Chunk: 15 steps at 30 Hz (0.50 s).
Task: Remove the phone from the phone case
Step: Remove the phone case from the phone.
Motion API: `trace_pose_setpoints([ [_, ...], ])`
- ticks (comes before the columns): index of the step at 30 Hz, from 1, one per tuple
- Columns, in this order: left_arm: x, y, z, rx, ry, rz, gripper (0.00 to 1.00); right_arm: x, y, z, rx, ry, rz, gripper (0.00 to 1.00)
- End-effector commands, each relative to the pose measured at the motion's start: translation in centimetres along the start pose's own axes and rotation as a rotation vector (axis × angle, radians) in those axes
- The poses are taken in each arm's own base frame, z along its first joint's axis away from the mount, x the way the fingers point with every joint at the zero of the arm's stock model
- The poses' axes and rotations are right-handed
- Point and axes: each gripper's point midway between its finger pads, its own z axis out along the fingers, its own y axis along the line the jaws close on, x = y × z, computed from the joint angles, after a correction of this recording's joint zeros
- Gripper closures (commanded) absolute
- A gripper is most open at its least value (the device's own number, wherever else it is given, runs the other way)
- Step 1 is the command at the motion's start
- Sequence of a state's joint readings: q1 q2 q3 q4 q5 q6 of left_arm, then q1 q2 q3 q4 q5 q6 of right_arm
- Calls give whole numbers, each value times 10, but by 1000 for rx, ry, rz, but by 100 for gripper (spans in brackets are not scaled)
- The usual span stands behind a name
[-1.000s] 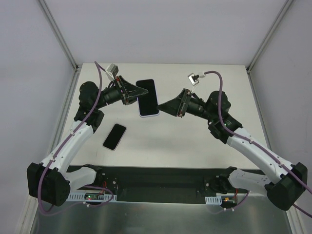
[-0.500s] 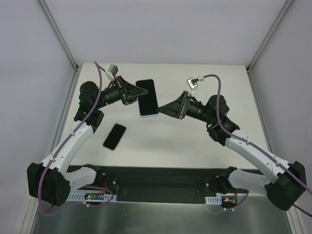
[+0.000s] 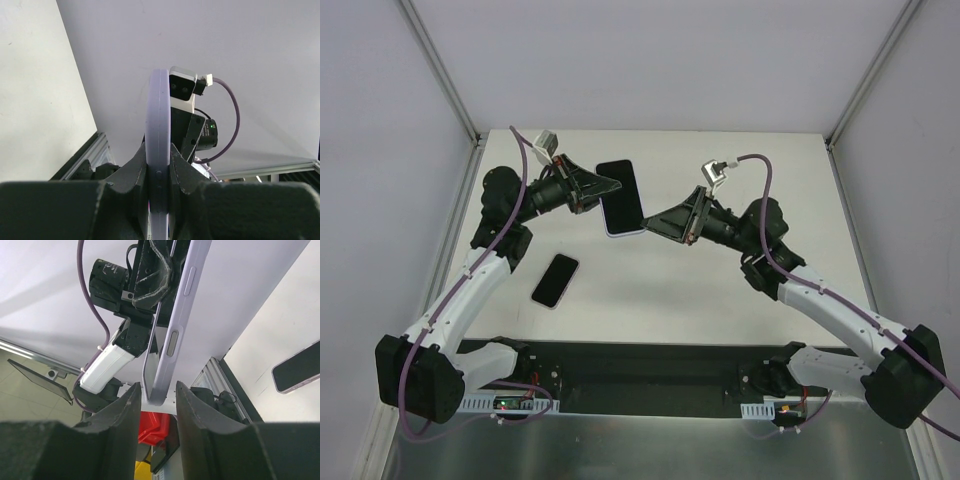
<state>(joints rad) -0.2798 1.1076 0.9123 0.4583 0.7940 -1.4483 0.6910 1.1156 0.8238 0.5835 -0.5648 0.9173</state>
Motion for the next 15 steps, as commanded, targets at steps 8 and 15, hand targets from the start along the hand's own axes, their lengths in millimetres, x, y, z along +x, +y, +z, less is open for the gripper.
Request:
trace_pose_setpoints([
  [8,-11,-39,-9,79,-91,124,100,-5,24,1,-102,-22,-9,72],
  [15,-12,-38,-10,75,-104,124,100,-6,22,5,-123,-28,30,72],
])
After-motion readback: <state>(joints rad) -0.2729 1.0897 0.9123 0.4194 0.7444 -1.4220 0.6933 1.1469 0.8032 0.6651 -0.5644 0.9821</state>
